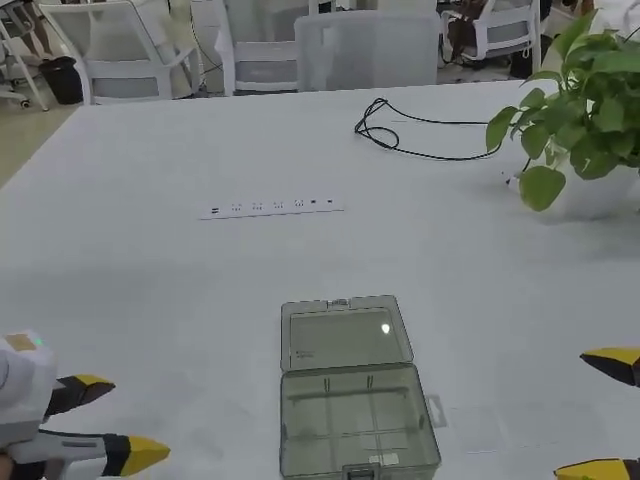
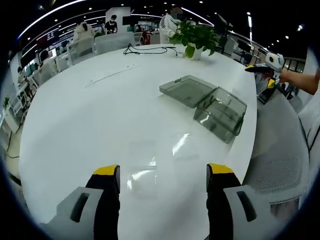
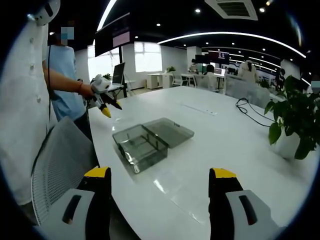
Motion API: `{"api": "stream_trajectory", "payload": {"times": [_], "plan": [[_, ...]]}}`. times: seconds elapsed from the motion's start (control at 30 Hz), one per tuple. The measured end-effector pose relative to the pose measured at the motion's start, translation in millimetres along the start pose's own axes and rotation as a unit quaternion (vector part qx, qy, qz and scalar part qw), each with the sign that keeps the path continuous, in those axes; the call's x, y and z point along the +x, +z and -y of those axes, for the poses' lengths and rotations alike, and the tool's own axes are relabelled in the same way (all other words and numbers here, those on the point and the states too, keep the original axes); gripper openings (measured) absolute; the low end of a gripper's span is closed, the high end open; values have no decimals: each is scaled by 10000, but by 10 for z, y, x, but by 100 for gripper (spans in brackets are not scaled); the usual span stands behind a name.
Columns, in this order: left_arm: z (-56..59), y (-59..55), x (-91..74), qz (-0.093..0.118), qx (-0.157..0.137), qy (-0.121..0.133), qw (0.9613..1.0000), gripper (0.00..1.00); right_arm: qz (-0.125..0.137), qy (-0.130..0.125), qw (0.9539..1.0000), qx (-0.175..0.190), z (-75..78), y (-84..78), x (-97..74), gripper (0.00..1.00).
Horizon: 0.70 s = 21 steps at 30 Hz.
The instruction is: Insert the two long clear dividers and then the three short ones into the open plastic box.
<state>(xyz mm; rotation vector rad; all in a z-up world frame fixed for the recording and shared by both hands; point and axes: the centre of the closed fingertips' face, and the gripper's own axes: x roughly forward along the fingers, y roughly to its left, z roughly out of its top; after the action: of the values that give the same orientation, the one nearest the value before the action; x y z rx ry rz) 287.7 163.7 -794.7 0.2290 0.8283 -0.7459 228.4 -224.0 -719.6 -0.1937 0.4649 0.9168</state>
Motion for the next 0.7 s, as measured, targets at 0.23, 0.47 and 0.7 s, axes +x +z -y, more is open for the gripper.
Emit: {"api": "stream_trajectory", "payload": {"times": [0.23, 0.47, 0.7], "plan": [[-116, -142, 86, -414, -144, 221, 9988, 61, 30, -4, 10000, 18, -8, 14, 7, 80], [-181, -270, 168, -766, -294, 281, 9962, 57, 57, -21, 10000, 47, -11, 22, 7, 80], [-226, -365, 258, -1103, -384, 337, 9926, 53, 47, -6, 10000, 67, -27, 14, 23, 80]]}}
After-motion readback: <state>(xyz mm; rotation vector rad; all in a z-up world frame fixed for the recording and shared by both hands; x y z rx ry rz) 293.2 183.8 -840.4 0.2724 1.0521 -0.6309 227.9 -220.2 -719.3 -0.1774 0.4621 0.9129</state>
